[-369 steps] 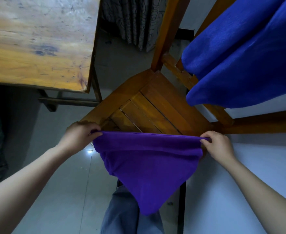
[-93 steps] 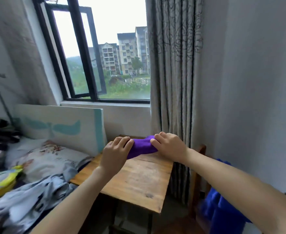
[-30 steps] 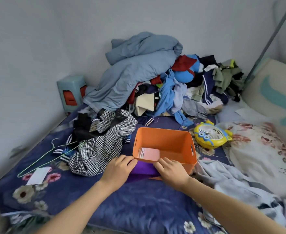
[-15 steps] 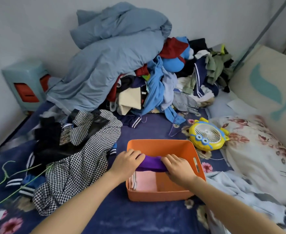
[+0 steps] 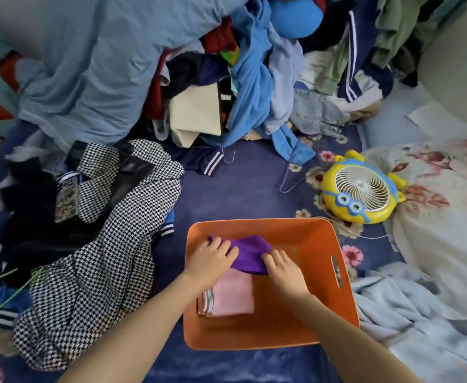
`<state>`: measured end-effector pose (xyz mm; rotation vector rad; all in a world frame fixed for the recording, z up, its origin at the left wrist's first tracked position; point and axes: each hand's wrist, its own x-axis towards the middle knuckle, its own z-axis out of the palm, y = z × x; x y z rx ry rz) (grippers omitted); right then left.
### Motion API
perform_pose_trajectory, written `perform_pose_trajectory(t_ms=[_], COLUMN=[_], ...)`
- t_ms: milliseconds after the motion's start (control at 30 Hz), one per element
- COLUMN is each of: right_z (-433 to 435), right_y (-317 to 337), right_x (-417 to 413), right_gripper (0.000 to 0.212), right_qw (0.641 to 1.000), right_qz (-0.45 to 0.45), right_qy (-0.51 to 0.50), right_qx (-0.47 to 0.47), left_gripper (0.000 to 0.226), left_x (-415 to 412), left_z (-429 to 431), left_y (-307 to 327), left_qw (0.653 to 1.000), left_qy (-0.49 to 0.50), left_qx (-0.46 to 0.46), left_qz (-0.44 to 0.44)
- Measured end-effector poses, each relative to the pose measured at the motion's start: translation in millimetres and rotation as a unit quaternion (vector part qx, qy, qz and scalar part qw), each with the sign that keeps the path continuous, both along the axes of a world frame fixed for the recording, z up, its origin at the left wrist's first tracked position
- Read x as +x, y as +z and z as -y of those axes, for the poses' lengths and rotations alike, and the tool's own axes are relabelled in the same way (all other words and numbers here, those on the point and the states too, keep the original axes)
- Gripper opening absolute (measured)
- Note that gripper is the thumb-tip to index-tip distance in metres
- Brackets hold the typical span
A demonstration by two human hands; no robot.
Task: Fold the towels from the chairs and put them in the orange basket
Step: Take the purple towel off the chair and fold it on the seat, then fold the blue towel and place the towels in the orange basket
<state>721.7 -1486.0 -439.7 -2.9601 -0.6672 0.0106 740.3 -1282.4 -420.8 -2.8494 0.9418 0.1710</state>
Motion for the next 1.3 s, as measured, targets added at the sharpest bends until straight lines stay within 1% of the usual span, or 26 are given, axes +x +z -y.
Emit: perform_pose_trajectory(t_ms=[67,133,167,200,233,267,300,367,500,600,667,833,967,1067,1133,1233,1300], right_z=[-1.4,-8.5,-12.2,-15.0,-18.2,-20.3,-22.1,-25.4,-22.1,-20.8,-20.1,-0.5,21.3,33.1,37.6,48.1,60.4], right_y=[-31.1,-53.7,-69.6,-81.2,-92.4,-100.3,-105.5,-114.1,-131.9,-132.5,-125.7,-96.6,-61.8,-29.1,-14.4,21.9,54.1], right_x=[5.2,4.5,4.5,4.2,1.1,-2.3,-5.6,-10.0,-7.1,-3.1,-0.3,-1.3,-7.7,-19.1,-24.2,-30.8,-41.6], right_gripper=[0.030,0.034,0.039,0.047,0.052,0.051,0.049,0.047,0.055,0.057,0.056,0.055,0.053,0.051,0.047,0.046,0.048], right_qw=[0.997,0.984,0.975,0.963,0.947,0.926,0.911,0.899,0.884,0.877,0.880,0.904,0.921,0.932,0.938,0.950,0.958], right_qz=[-0.060,-0.155,-0.190,-0.231,-0.287,-0.330,-0.359,-0.376,-0.403,-0.417,-0.422,-0.400,-0.364,-0.332,-0.315,-0.271,-0.225], right_qy=[0.031,0.052,0.057,0.068,0.076,0.102,0.111,0.126,0.134,0.136,0.127,0.059,-0.004,-0.036,-0.049,-0.091,-0.131], right_qx=[-0.032,-0.073,-0.099,-0.118,-0.126,-0.155,-0.171,-0.185,-0.197,-0.197,-0.179,-0.140,-0.137,-0.141,-0.134,-0.122,-0.121], left_gripper=[0.044,0.050,0.050,0.050,0.052,0.056,0.059,0.067,0.076,0.075,0.070,0.067,0.068,0.069,0.070,0.068,0.067], left_x=[-4.9,-13.0,-15.6,-18.8,-23.5,-27.7,-33.1,-43.7,-48.9,-48.1,-49.4,-49.8,-47.2,-52.8,-54.9,-53.0,-50.6], left_z=[0.5,0.3,-1.5,-4.1,-5.7,-4.4,-1.0,6.0,14.8,22.3,25.4,26.4,27.3,24.7,23.8,25.1,25.7], left_y=[-30.8,-50.0,-64.3,-81.2,-94.5,-100.4,-104.8,-114.3,-128.0,-127.1,-126.8,-115.6,-86.4,-58.9,-45.7,-14.0,12.9], left_qw=[0.998,0.983,0.976,0.967,0.950,0.928,0.909,0.891,0.875,0.865,0.867,0.891,0.915,0.928,0.931,0.948,0.967], left_qy=[0.020,0.056,0.068,0.081,0.085,0.099,0.108,0.120,0.149,0.157,0.166,0.168,0.181,0.188,0.196,0.189,0.172], left_qx=[0.044,0.117,0.141,0.150,0.168,0.189,0.210,0.231,0.255,0.263,0.254,0.200,0.141,0.107,0.089,0.058,0.035], left_qz=[-0.048,-0.132,-0.152,-0.190,-0.248,-0.305,-0.343,-0.372,-0.384,-0.397,-0.395,-0.371,-0.331,-0.303,-0.296,-0.248,-0.187])
